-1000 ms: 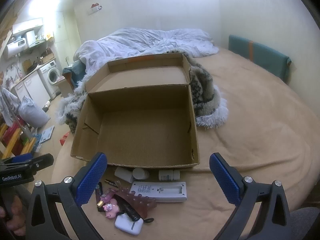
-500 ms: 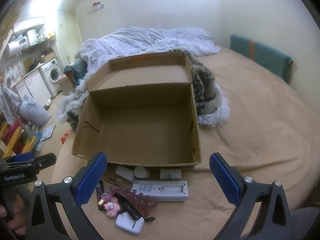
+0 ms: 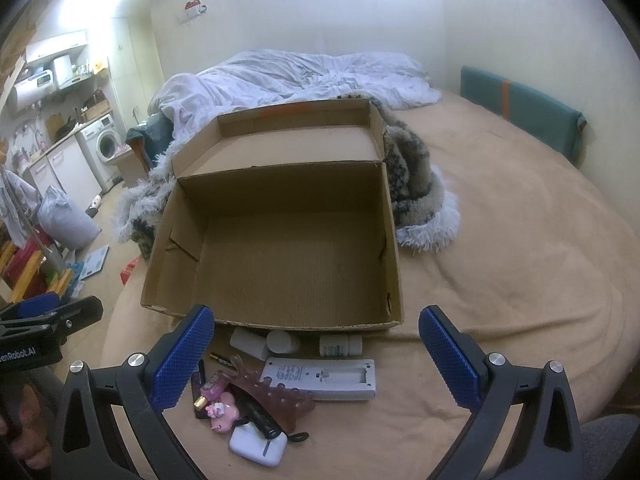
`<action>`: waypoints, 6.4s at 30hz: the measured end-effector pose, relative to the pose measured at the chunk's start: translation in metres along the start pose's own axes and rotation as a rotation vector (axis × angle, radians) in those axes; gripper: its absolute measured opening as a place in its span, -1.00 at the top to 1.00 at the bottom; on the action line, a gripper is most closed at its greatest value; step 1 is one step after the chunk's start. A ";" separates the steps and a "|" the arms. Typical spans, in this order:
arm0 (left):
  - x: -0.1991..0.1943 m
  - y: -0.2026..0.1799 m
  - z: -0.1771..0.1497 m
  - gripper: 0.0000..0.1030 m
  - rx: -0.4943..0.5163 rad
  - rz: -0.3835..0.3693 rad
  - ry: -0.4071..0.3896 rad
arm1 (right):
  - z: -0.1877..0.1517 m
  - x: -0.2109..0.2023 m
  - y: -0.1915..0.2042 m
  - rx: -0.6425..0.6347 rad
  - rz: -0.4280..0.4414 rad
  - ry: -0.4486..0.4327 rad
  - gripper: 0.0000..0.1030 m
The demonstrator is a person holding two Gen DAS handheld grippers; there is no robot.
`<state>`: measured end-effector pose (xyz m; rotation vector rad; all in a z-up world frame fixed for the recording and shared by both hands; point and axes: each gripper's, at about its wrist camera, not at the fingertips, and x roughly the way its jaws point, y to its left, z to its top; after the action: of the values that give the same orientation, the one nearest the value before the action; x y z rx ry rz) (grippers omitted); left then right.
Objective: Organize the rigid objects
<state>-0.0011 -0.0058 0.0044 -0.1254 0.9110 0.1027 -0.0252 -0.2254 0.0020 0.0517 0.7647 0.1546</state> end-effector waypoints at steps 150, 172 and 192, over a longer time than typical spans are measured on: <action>0.122 0.008 -0.045 0.67 -0.226 0.037 0.481 | -0.052 0.099 0.070 0.273 0.139 0.367 -0.91; 0.069 -0.059 0.053 0.67 0.072 0.018 0.231 | 0.066 0.077 -0.007 0.168 0.286 0.236 -0.91; 0.127 -0.072 0.058 0.67 0.113 -0.013 0.158 | 0.051 0.153 -0.004 0.112 0.254 0.335 -0.91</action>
<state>0.1321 -0.0635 -0.0566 -0.0351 1.0713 0.0289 0.1196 -0.2047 -0.0664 0.2345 1.1002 0.3681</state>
